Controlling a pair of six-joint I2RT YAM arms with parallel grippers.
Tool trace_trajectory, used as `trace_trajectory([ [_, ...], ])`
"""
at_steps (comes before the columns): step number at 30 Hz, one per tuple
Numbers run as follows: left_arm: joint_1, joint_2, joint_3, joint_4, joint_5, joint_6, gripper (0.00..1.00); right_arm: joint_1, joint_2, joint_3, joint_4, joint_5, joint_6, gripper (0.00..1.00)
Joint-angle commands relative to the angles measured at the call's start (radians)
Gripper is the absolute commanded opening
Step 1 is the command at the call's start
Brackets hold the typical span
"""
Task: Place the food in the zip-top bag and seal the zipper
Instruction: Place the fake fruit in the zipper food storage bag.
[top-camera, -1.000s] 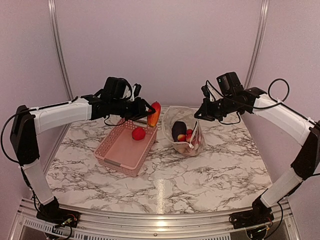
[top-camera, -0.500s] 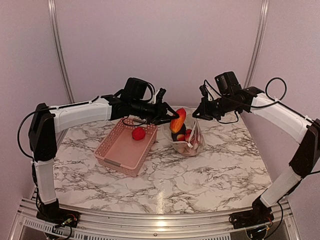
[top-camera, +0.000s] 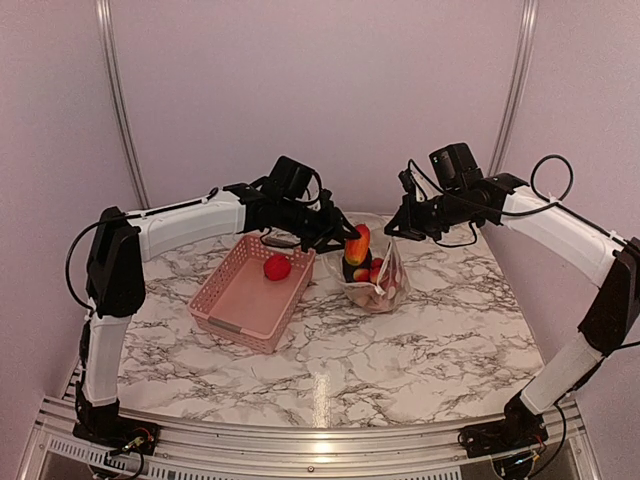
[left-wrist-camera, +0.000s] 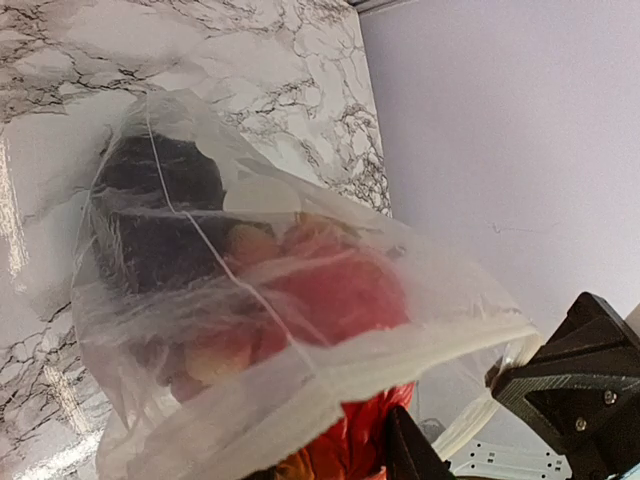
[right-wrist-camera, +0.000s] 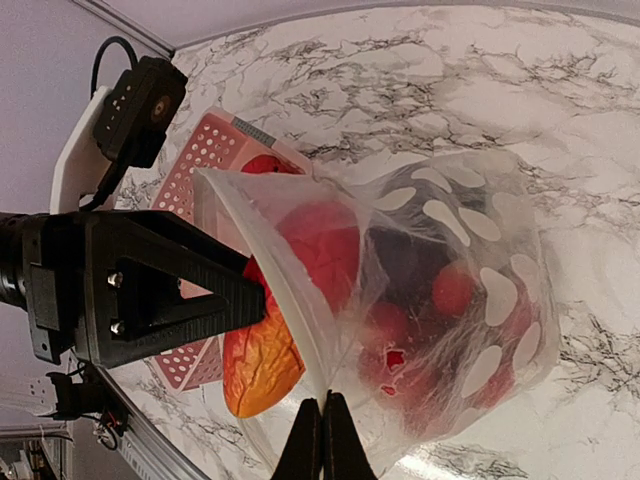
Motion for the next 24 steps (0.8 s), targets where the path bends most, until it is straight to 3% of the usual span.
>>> trace_trajectory([
  [1, -0.008, 0.036, 0.055, -0.05, -0.155, -0.143, 0.3, 0.014, -0.006, 0.018, 0.025, -0.011, 0.007, 0.0],
  [7, -0.026, 0.089, 0.068, 0.013, -0.137, -0.26, 0.3, 0.015, -0.01, 0.017, 0.028, -0.013, 0.009, 0.0],
  [9, -0.029, 0.094, 0.069, 0.026, -0.131, -0.276, 0.36, 0.015, -0.013, 0.012, 0.029, -0.012, 0.009, 0.0],
  [17, -0.03, 0.078, 0.139, -0.049, -0.114, -0.205, 0.53, 0.014, -0.017, -0.015, 0.057, -0.016, 0.02, 0.0],
  [24, -0.028, 0.007, 0.132, -0.084, -0.099, -0.138, 0.54, 0.017, 0.002, -0.006, 0.08, -0.033, 0.034, 0.0],
])
